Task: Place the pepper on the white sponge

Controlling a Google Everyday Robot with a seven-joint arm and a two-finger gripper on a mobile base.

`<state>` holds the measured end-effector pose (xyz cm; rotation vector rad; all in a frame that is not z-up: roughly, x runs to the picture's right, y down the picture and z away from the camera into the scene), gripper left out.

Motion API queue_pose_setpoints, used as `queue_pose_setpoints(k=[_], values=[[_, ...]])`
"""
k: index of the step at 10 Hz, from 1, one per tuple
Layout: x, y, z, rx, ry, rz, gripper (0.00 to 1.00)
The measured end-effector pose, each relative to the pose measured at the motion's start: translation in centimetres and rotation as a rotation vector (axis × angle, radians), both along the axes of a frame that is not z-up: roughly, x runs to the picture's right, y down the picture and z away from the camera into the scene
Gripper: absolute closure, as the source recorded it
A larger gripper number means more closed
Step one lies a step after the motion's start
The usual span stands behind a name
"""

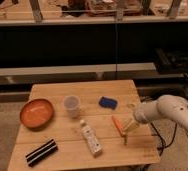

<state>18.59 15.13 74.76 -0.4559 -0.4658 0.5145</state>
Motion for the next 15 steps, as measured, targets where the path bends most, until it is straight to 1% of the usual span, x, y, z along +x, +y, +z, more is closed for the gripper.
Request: queue_pose_setpoints(k=[1, 2, 5, 8, 11, 14, 15], values=[[0.2, 0.4, 0.8, -0.002, 0.001, 0.025, 0.20], [0.3, 0.8, 1.9, -0.012, 0.001, 0.053, 0.20], [0.8, 1.7, 3.7, -0.031, 0.020, 0.089, 0.20], [0.5, 2.7, 5.3, -0.060, 0.048, 0.095, 0.20], [0.3, 3.9, 6.7, -0.102, 0.090, 0.092, 0.20], [0.3, 5.1, 8.1, -0.135, 0.097, 0.104, 0.20], [0.3, 5.4, 8.5, -0.142, 0.115, 0.102, 0.20]])
